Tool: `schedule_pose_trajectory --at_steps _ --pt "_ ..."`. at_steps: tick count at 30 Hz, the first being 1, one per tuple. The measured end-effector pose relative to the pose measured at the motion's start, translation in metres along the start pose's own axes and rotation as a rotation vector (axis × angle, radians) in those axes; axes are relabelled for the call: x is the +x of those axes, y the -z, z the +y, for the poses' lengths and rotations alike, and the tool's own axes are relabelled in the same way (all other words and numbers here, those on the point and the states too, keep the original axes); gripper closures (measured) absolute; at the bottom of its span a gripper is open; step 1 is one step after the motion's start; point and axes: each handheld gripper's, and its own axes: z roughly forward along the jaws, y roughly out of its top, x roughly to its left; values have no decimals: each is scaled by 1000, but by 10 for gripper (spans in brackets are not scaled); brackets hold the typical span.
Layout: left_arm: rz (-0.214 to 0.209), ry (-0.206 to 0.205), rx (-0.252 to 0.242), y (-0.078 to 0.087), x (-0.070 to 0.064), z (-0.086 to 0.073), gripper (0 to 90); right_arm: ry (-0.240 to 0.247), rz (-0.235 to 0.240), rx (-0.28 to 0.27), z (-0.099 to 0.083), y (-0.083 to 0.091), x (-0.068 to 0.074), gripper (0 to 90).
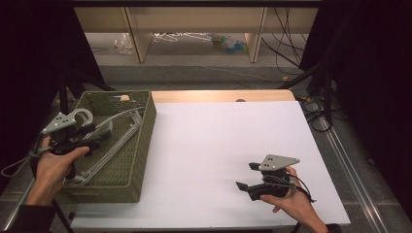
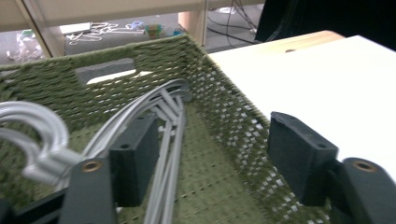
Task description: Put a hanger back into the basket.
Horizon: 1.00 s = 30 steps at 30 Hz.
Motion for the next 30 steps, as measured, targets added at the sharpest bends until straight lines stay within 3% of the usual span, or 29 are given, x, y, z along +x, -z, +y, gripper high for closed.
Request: schedule_pose_trajectory --at_steps 11,22,24,25,28,30 --pt "-69 -20 -30 -3 -38 -1 195 -1 1 -9 0 0 0 210" --pt "-167 -72 -44 -4 -89 -10 187 -4 -3 -27 -1 0 -1 209" --pt "-178 -75 -47 -5 -96 -13 187 -11 -11 -36 -1 0 -1 208" --pt "-186 -52 -46 -5 -101 -14 187 -13 -10 -38 -1 0 0 207" --pt "-206 -81 -47 -4 -110 -18 188 -12 -6 -49 -1 0 0 207" --pt "-207 -76 -45 -4 -117 -21 187 -22 -5 -50 -2 -1 0 206"
